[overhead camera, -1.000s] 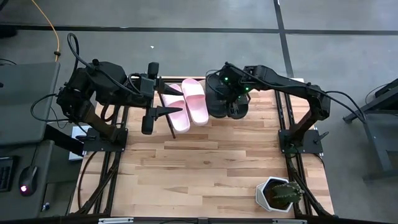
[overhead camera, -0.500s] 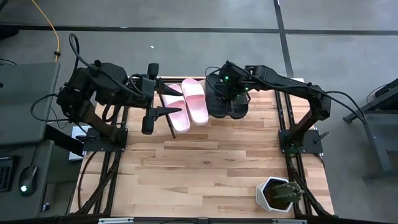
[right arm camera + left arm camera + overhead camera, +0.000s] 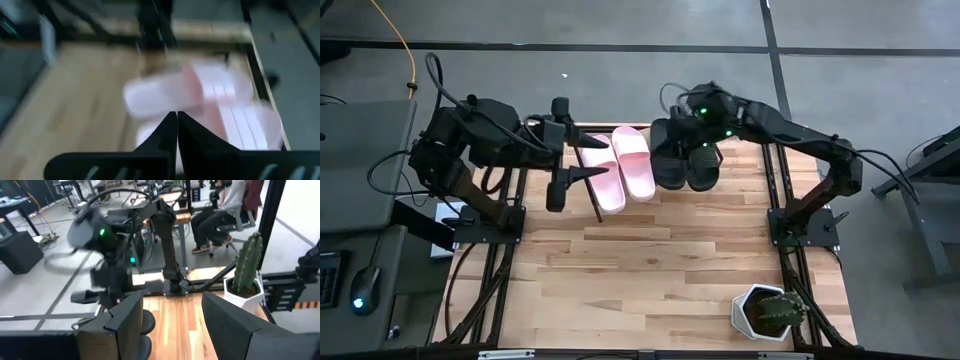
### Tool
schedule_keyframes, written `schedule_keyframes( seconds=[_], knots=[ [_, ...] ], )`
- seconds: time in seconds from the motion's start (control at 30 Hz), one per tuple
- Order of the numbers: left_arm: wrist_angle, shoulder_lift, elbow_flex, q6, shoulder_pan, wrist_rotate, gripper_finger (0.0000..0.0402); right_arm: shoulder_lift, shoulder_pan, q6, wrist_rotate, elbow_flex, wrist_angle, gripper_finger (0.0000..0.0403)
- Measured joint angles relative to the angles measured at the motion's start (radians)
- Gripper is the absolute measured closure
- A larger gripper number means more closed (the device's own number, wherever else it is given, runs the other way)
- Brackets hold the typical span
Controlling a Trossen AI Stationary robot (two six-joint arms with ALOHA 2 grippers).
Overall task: Pick and place slides into the shelf
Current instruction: Return to Home Position
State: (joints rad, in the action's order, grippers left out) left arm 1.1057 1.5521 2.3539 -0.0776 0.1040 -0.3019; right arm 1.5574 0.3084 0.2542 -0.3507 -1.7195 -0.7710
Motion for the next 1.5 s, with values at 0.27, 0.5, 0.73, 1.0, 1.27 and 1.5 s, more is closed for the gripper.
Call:
schedule_keyframes(
  seconds=[0.27,0.5,0.73,1.0,1.27,1.5],
  knots=[
    [-0.005,-0.021,0.001,0.025,0.001,0.003,0.0208,-0.073,-0.004,-0.151,-0.192,0.0,0.27,0.0402],
    [0.012,-0.048,0.0,0.025,0.001,-0.031,0.0208,-0.144,-0.003,-0.213,-0.182,0.0,0.323,0.0403],
    [0.063,-0.092,0.001,0.029,0.001,-0.059,0.0223,-0.218,-0.01,-0.254,-0.183,0.0,0.316,0.0403],
    [0.117,-0.135,0.001,0.03,0.001,-0.049,0.0356,-0.289,-0.039,-0.255,-0.181,0.0,0.283,0.0403],
    [0.14,-0.171,0.001,0.025,0.001,-0.042,0.0384,-0.357,-0.087,-0.22,-0.125,0.0,0.263,0.0403],
    [0.115,-0.169,0.001,-0.045,-0.01,-0.046,0.0396,-0.394,-0.114,-0.168,0.003,0.0,0.19,0.0403]
  ],
)
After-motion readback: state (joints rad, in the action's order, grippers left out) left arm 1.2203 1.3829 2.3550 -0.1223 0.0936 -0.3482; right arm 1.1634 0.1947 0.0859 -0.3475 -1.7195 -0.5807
